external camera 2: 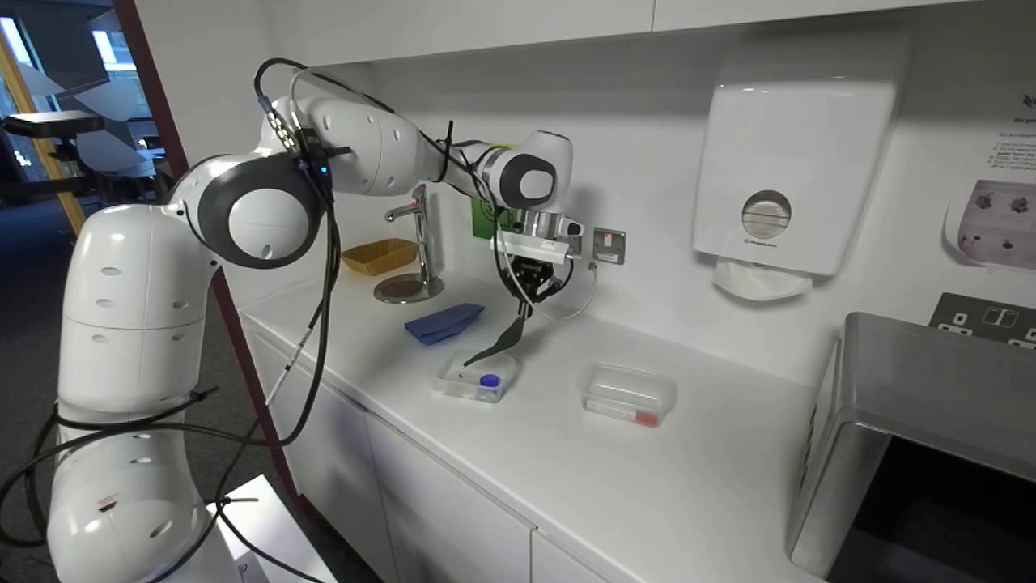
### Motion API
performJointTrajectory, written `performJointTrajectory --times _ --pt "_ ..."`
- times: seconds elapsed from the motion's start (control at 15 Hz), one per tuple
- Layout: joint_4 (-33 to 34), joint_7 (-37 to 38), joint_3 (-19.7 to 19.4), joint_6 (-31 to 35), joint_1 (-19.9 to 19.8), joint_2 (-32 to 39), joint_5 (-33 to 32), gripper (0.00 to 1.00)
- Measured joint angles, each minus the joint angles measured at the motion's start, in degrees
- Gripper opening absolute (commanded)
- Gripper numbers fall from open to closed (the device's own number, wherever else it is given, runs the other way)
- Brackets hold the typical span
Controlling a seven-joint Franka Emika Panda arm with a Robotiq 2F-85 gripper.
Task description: Put the black object in the left bowl
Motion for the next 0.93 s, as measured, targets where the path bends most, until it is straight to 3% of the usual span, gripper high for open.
performJointTrajectory --times 0.4,0.6,0.93 --pt "-6.2 1.0 0.0 8.0 0.7 -3.1 -4.0 0.0" --pt "-8.4 0.7 0.0 7.8 0.8 -4.9 -4.0 0.0" --pt "-10.0 -4.4 0.5 1.8 0.7 -7.8 -3.4 0.0"
